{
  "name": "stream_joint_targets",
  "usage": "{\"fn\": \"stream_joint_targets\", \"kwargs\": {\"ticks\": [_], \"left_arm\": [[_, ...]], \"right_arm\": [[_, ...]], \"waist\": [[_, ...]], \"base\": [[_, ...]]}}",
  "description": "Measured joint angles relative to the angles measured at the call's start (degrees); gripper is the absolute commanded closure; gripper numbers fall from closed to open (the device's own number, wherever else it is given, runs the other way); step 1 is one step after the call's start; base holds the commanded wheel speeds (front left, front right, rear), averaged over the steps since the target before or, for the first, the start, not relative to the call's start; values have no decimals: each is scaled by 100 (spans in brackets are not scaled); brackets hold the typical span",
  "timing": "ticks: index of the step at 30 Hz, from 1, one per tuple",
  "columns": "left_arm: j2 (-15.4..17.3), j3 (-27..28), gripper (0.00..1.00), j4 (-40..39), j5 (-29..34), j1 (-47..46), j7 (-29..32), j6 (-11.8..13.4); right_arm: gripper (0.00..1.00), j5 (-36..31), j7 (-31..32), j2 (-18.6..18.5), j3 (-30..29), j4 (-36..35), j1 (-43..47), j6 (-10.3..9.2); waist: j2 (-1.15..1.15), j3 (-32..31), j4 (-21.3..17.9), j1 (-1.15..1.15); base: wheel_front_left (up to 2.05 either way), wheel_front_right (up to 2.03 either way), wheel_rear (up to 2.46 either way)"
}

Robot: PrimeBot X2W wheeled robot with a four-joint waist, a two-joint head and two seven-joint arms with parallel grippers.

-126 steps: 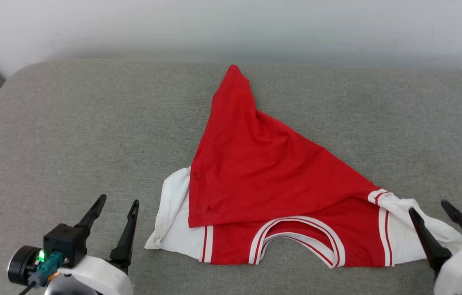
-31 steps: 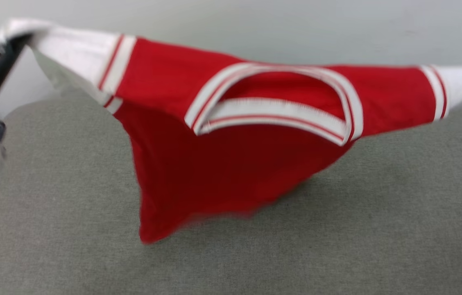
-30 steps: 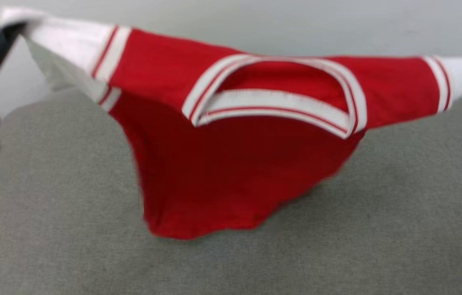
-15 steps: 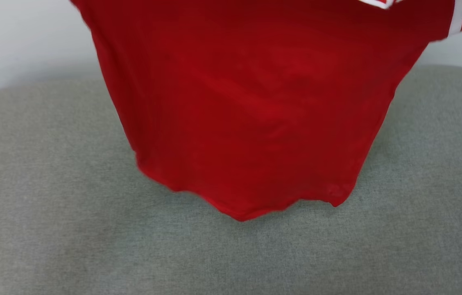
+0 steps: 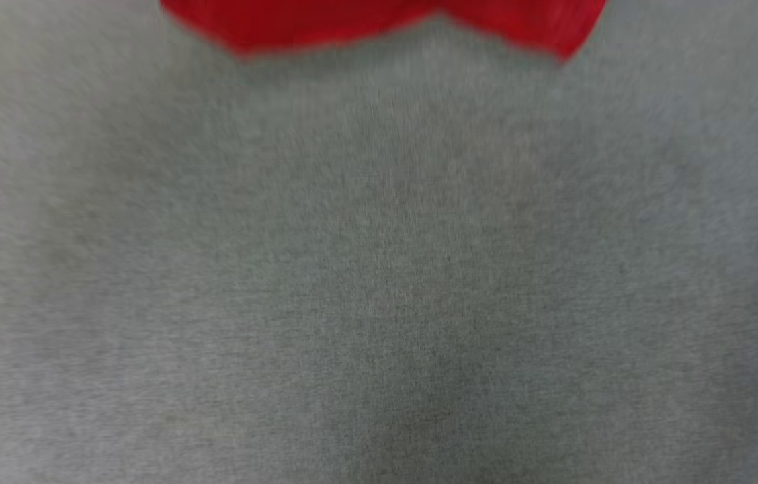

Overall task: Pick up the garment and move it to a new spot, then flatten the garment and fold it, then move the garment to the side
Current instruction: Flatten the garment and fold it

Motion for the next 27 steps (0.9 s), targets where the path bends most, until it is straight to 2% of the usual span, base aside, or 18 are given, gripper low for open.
{"fn": "stream_joint_targets", "kwargs": {"ticks": [7, 12, 15, 19, 23, 27], "left_arm": [[-516, -134, 100, 1283, 385, -1168, -1036, 77], [-742, -211, 100, 2037, 504, -1444, -1857, 125], [-865, -324, 100, 2368, 510, -1346, -2140, 97], [-942, -452, 100, 2641, 464, -998, -2435, 47], [-979, -639, 100, 2849, 452, -223, -2763, 16], [-1176, -749, 100, 3019, 307, 868, -2983, 49]], "right_arm": [[100, -693, -1340, 514, -628, 1257, -1183, 0], [100, -899, -1856, 732, -858, 1911, -1455, 0], [100, -845, -1973, 735, -702, 2164, -1297, 0], [100, -595, -1961, 526, -308, 2270, -833, -1], [100, -225, -1873, 402, 11, 2282, -177, 0], [100, 52, -1772, 196, 247, 2382, 794, -1]], "waist": [[0, 917, -22, 0], [0, 1345, 58, 0], [0, 1429, 184, 0], [0, 1447, 367, -1], [0, 1292, 478, -1], [0, 983, 567, -1]], "base": [[0, 0, 0], [0, 0, 0], [0, 0, 0], [0, 0, 0], [0, 0, 0], [0, 0, 0]]}}
